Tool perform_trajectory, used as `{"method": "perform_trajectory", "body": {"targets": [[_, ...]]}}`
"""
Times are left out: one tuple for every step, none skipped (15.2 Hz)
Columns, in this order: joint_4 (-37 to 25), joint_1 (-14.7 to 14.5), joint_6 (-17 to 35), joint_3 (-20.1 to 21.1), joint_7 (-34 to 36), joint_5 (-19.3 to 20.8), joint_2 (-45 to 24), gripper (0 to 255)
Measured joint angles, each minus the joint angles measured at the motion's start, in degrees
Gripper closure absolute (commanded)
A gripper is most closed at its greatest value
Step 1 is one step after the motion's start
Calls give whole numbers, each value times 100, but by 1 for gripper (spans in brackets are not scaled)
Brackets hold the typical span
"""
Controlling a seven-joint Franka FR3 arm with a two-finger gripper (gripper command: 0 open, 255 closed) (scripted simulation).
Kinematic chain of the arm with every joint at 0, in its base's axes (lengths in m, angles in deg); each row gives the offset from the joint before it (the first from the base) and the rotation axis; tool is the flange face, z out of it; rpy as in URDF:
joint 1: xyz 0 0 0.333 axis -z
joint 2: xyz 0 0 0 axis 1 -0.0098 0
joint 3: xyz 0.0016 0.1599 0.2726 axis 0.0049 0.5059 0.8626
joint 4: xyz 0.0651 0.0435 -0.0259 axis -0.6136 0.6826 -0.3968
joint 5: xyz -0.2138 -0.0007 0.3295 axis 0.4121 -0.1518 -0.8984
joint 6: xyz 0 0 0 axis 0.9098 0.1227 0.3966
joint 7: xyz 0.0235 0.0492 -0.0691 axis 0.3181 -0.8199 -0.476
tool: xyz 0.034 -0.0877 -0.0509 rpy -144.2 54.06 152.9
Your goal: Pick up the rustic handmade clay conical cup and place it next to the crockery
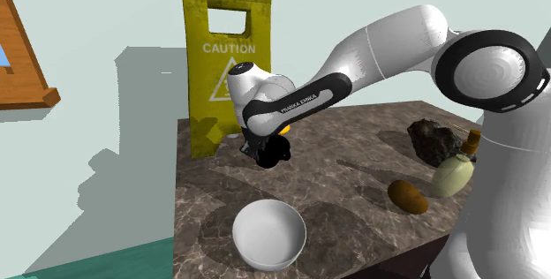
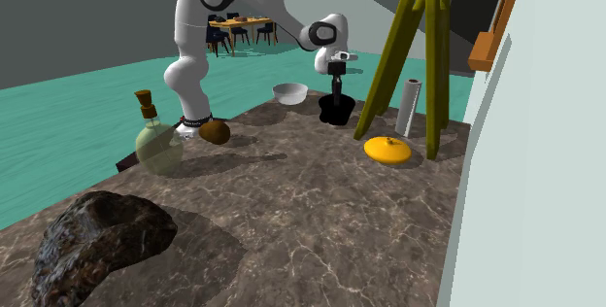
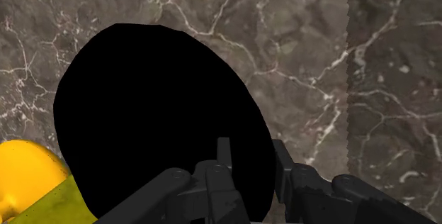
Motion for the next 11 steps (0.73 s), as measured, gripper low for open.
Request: {"method": "perform_trajectory", "body": {"targets": [[10,-4,26,-1,17,9,-22,255],[22,-3,45,-2,23,14,-27,255],[28,-3,53,-3,26,16,-29,255],[32,-3,57,-4,28,18,-29,255],[34,-3,60,-4,29,18,-29,255],[35,-3,61,-4,29,18,-29,255],[35,-3,62,-4,30,19,-30,255],[35,-3,62,-4,29,19,-29,0],[34,-2,62,-4,29,19,-28,0],[32,-3,62,-4,29,19,-28,0],[32,-3,62,-4,28,19,-27,0]]}}
